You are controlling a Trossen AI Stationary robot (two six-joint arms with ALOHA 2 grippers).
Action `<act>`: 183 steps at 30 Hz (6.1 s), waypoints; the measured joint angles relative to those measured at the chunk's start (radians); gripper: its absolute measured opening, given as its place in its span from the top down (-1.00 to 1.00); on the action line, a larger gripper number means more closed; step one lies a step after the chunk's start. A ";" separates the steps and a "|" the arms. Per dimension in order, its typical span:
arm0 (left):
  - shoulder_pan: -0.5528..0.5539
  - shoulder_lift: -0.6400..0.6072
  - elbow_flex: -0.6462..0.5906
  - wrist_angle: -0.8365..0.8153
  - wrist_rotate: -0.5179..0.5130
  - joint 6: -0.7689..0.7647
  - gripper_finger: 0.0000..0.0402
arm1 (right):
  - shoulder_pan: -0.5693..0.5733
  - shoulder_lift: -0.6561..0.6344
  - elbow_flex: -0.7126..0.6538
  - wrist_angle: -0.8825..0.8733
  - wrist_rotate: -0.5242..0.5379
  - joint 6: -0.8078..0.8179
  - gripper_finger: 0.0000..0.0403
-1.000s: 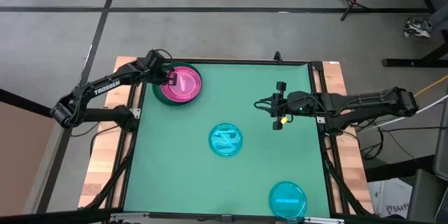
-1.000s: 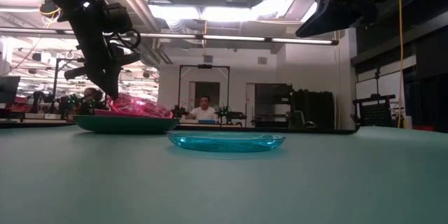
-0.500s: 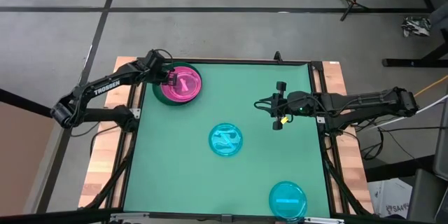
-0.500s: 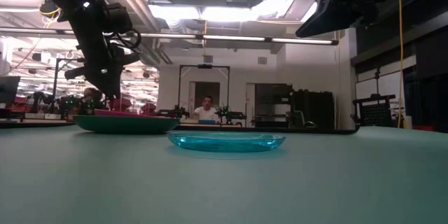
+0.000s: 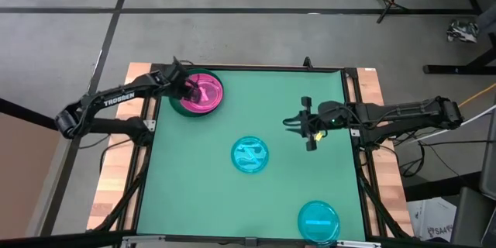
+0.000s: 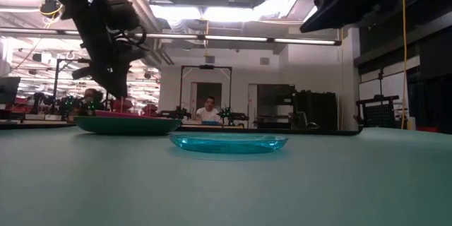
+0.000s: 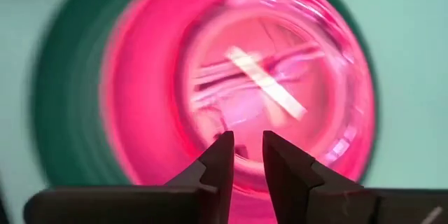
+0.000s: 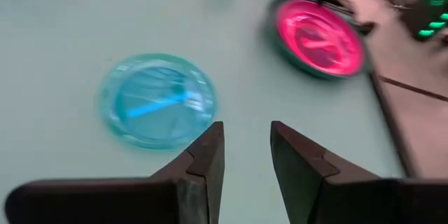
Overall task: Stack plastic plates
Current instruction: Stack the bottom blue plate on top of the light pink plate
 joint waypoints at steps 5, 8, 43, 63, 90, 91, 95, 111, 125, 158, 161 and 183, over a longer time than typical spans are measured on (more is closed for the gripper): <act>-0.146 0.000 0.000 0.021 -0.057 -0.007 0.65 | 0.010 0.000 0.000 0.000 -0.121 0.058 0.45; -0.239 0.000 0.000 0.052 -0.087 -0.033 0.65 | 0.053 0.000 0.000 0.000 -0.126 0.070 0.45; -0.797 0.000 0.000 0.247 -0.382 -0.167 0.65 | 0.864 0.000 -0.101 -0.261 0.128 0.970 0.45; -0.797 0.000 0.000 0.247 -0.382 -0.166 0.65 | 0.975 0.262 -0.182 -0.040 0.126 1.134 0.45; -0.797 0.000 0.000 0.247 -0.383 -0.166 0.65 | 0.974 0.345 -0.180 0.069 0.058 1.201 0.45; -0.797 0.000 0.000 0.247 -0.383 -0.166 0.65 | 0.974 0.345 -0.180 0.081 0.058 1.200 0.45; -0.797 0.000 0.000 0.247 -0.383 -0.166 0.65 | 0.974 0.345 -0.179 0.117 0.058 1.199 0.45; -0.797 0.000 0.000 0.247 -0.383 -0.166 0.65 | 0.974 0.439 -0.179 0.140 0.066 1.199 0.45; -0.797 0.000 0.000 0.247 -0.383 -0.166 0.65 | 0.974 0.444 -0.179 0.142 0.066 1.198 0.45; -0.797 0.000 0.000 0.406 -0.354 -0.167 0.65 | 0.806 0.445 -0.179 0.138 0.414 1.079 1.00; -0.797 0.000 0.000 0.440 -0.324 -0.166 0.65 | 0.737 0.445 -0.179 0.139 0.459 1.035 1.00; -0.887 0.327 0.001 1.053 -0.366 -0.085 0.65 | 0.338 0.445 -0.180 0.573 0.572 0.538 1.00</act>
